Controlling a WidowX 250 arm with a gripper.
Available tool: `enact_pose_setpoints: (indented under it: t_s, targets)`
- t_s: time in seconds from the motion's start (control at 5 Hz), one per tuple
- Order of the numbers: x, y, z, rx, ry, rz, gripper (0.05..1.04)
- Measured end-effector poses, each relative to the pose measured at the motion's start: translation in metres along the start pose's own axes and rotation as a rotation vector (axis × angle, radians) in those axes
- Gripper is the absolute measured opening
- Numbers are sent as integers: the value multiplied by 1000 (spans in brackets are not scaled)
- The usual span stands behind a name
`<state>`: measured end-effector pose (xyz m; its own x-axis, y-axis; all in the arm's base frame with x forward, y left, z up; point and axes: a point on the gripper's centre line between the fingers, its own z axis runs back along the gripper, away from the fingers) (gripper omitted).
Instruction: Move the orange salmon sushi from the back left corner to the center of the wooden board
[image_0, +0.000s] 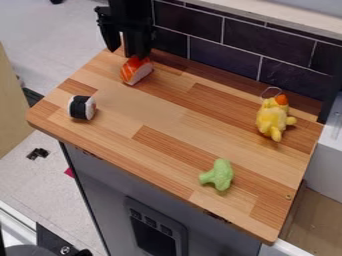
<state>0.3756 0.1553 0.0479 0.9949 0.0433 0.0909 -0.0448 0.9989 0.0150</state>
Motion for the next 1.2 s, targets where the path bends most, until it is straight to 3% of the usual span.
enact_pose_setpoints:
  t_s: [0.4,0.6,0.8,1.0,1.2]
  targets:
    - [1,-3,-14,-10,1,25,999]
    - [-2,-7,-31,-46,52,46,999]
    - [-2,-10,-40,-66,65,62,998]
    - [-1,-9,-41,-56,47,61,953]
    - [0,-8,-44,-74,26,69,691]
